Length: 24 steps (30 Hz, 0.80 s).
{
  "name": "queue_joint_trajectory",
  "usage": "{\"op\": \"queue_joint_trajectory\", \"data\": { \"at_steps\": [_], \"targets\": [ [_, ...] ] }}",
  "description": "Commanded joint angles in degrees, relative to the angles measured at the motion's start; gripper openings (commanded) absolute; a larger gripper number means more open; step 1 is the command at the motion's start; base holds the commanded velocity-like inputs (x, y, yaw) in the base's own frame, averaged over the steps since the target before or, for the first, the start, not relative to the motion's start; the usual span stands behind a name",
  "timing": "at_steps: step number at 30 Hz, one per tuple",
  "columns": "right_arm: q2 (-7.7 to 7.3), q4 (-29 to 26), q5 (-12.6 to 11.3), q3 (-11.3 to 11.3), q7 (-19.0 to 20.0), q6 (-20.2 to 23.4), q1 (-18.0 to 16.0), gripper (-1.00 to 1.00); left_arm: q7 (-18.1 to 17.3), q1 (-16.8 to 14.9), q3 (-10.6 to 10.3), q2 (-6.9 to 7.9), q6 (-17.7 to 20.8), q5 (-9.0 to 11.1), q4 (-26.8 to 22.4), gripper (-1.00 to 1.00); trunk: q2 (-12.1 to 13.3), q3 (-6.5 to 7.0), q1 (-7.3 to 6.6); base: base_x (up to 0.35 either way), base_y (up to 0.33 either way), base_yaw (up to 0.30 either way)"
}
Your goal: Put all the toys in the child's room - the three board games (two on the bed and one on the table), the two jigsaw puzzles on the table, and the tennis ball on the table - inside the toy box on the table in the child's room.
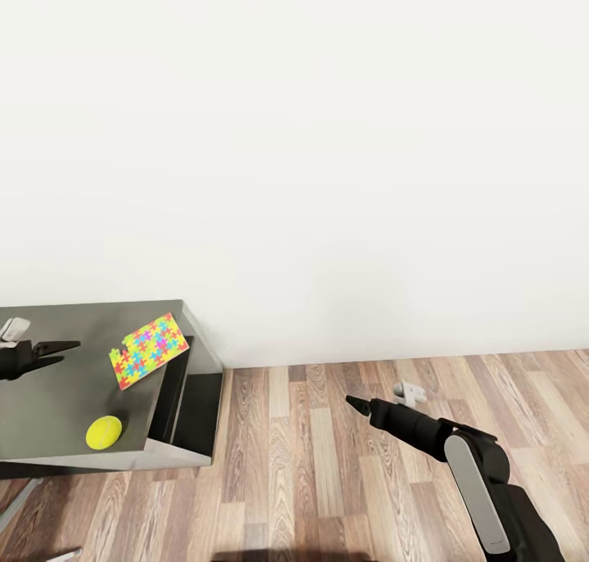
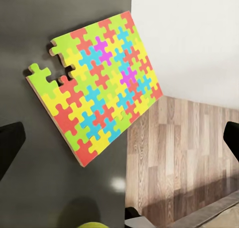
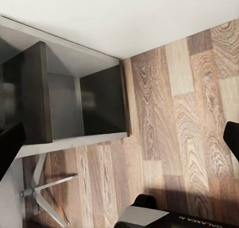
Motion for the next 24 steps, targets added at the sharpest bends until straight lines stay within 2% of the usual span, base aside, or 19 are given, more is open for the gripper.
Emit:
{"op": "queue_joint_trajectory", "data": {
  "at_steps": [1, 24],
  "targets": [
    [0.01, -0.04, 0.4, -0.09, 0.5, 0.28, -0.04, 1.0, -0.09, -0.05, -0.09, 0.02, 0.6, 0.27, 0.03, 1.0, -0.1, -0.09, 0.03, -0.01, 0.0, 0.0],
    [0.01, 0.03, 0.32, -0.09, 0.44, -0.51, -0.03, 1.0, 0.05, -0.05, -0.09, -0.07, 0.6, 0.35, 0.03, 1.0, -0.1, 1.79, 0.03, 0.026, 0.013, 0.0]
  ]
}}
